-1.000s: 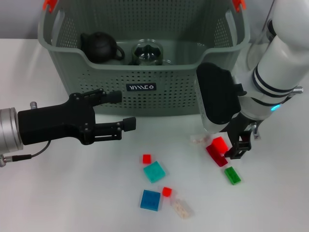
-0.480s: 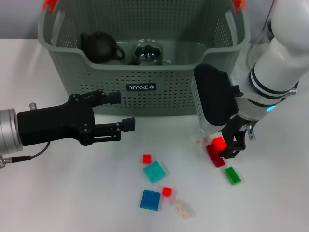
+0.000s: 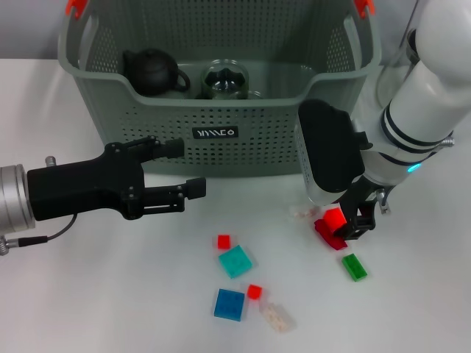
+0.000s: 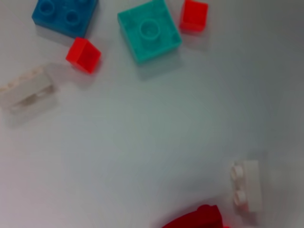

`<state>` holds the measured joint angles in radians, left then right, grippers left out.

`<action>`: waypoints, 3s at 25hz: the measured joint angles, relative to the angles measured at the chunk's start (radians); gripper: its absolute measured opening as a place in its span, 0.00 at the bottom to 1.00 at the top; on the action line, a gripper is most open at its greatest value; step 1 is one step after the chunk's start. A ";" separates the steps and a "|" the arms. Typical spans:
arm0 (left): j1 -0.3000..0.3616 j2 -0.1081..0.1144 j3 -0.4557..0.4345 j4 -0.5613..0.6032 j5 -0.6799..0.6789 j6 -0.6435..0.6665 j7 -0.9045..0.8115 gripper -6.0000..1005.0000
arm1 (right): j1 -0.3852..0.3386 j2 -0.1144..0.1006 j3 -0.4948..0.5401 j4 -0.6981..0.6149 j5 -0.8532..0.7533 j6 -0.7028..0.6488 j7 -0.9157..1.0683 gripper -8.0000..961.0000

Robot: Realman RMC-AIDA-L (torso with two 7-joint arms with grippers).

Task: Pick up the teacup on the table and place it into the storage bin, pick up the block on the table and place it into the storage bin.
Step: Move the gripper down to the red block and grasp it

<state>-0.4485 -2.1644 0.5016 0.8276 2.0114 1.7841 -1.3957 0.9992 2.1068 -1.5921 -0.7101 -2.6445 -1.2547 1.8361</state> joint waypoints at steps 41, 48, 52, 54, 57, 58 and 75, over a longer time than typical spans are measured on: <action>0.003 -0.001 0.000 -0.002 0.001 -0.011 -0.010 0.86 | -0.010 -0.006 0.037 -0.003 -0.003 -0.018 -0.002 0.56; 0.004 -0.002 0.000 -0.002 0.001 -0.011 -0.011 0.86 | -0.013 -0.004 0.031 -0.001 0.000 -0.008 -0.002 0.55; 0.005 -0.002 0.000 -0.002 0.001 -0.011 -0.011 0.86 | -0.013 -0.004 0.029 0.000 0.001 -0.008 -0.004 0.54; 0.005 -0.002 0.000 -0.002 0.001 -0.011 -0.011 0.86 | -0.013 -0.003 0.029 0.000 0.001 -0.007 -0.004 0.54; 0.006 -0.002 0.000 -0.002 0.001 -0.011 -0.011 0.86 | -0.013 -0.002 0.029 0.000 0.001 -0.006 -0.004 0.53; 0.006 -0.002 0.000 -0.002 0.001 -0.011 -0.011 0.86 | -0.013 -0.002 0.029 0.000 0.001 -0.006 -0.004 0.53; 0.007 -0.002 0.000 -0.002 0.000 -0.011 -0.011 0.86 | -0.010 -0.002 0.028 0.011 -0.005 0.005 -0.003 0.48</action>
<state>-0.4418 -2.1660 0.5016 0.8252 2.0112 1.7733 -1.4066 0.9895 2.1046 -1.5641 -0.6993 -2.6491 -1.2495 1.8327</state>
